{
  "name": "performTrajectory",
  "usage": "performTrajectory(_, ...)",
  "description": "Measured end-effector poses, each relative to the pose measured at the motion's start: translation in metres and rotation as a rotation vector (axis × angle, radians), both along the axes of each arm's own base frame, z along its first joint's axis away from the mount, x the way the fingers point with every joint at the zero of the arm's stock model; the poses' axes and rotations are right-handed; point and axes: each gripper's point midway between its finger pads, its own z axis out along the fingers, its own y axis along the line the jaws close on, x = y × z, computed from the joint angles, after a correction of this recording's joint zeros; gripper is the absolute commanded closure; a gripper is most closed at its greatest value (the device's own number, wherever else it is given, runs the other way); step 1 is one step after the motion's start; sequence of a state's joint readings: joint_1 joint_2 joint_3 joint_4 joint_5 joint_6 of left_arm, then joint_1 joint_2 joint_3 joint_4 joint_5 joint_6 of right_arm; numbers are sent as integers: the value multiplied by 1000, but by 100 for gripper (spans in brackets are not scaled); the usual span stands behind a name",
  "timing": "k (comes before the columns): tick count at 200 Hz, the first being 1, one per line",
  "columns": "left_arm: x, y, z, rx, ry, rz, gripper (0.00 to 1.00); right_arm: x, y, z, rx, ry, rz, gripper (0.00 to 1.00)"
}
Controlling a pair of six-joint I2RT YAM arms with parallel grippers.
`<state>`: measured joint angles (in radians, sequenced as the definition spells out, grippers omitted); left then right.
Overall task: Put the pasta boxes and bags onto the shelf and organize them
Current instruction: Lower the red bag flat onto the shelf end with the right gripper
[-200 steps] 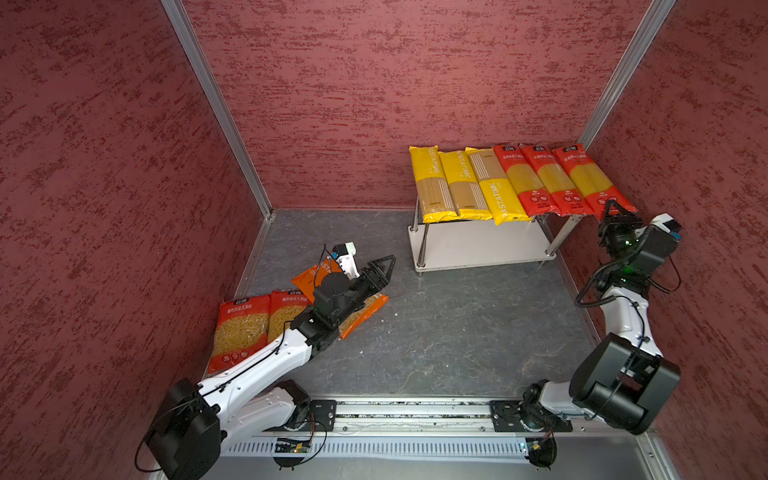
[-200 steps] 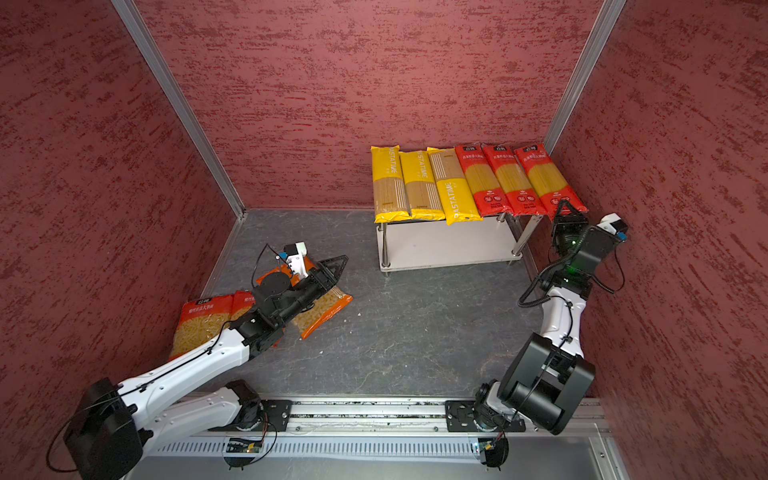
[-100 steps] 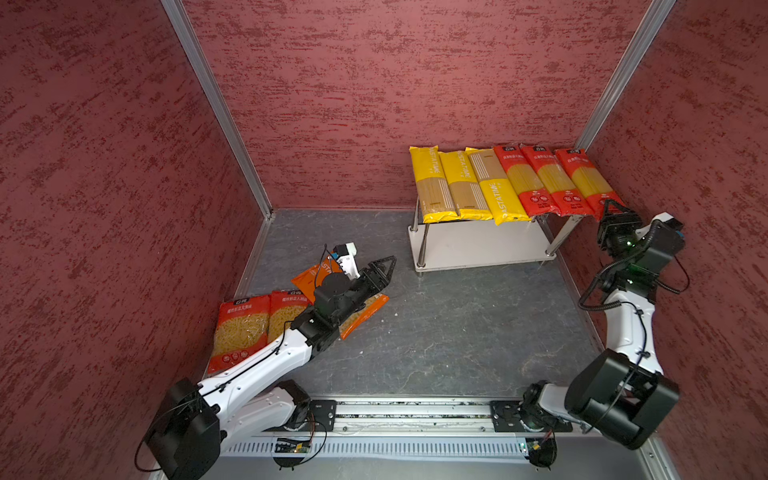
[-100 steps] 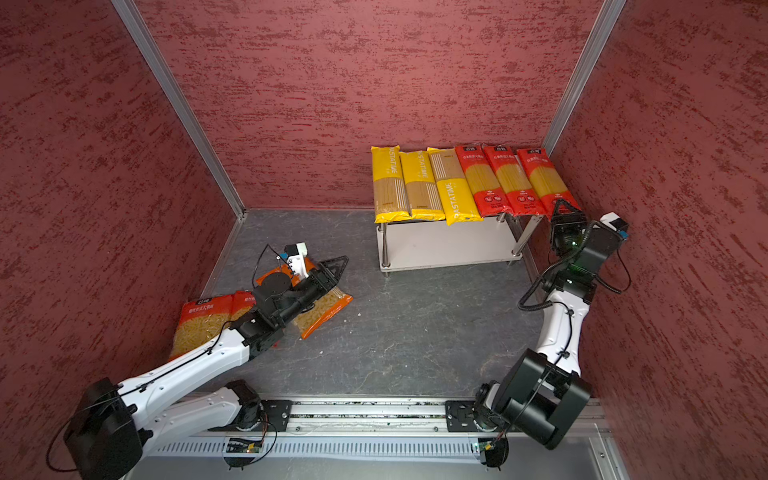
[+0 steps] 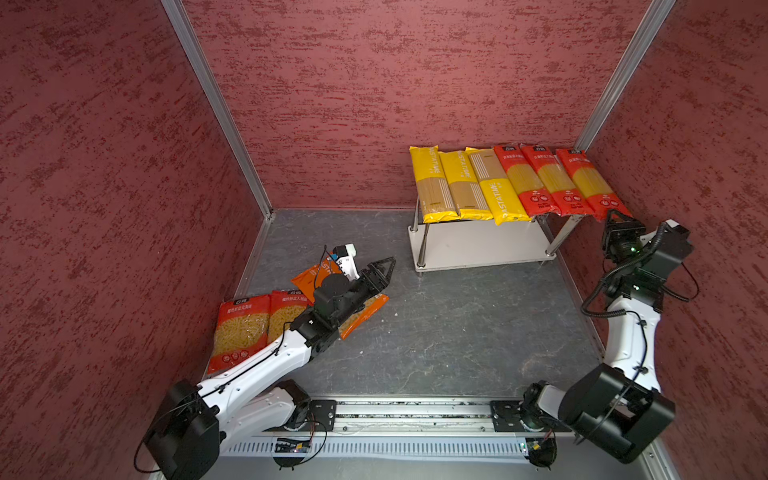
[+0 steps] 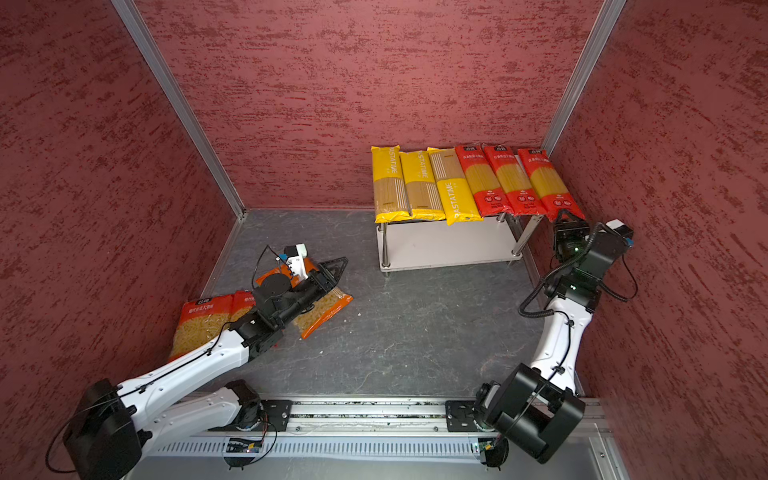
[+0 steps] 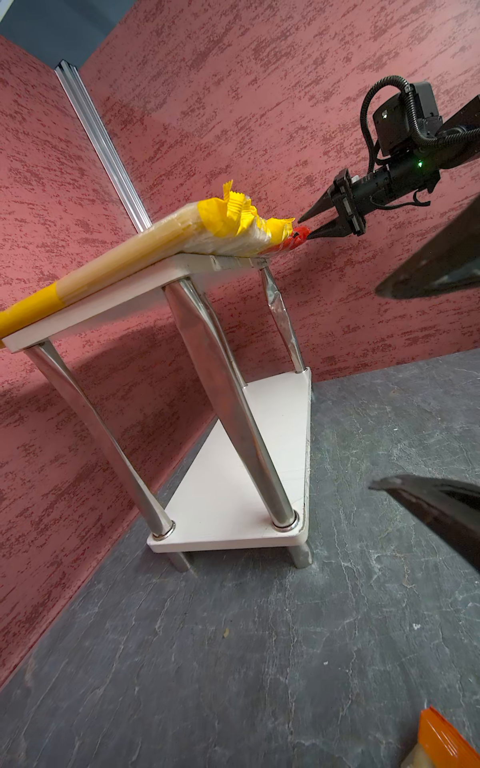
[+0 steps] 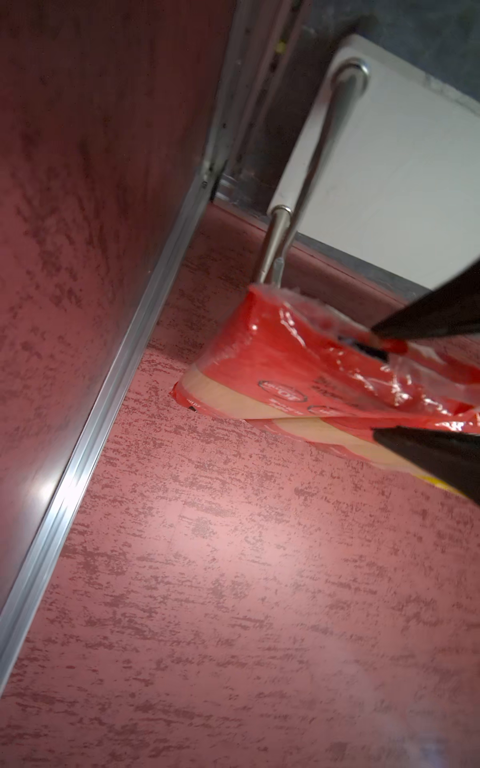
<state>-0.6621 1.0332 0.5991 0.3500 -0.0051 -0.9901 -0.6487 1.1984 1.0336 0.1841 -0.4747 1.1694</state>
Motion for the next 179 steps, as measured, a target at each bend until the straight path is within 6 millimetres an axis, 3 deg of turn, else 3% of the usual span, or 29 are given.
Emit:
performTrajectory(31,0,0,0,-1,0,-1,33,4,-2,-3,-7,-44,10,88)
performTrajectory(64,0,0,0,-1,0,-1,33,14,-5,1,-22,-90,36,94)
performTrajectory(113,1,-1,-2,2,4,-3,33,33,-7,5,-16,-123,79,97)
performTrajectory(179,1,-1,-4,5,8,-3,34,49,15,24,-34,-159,147,98)
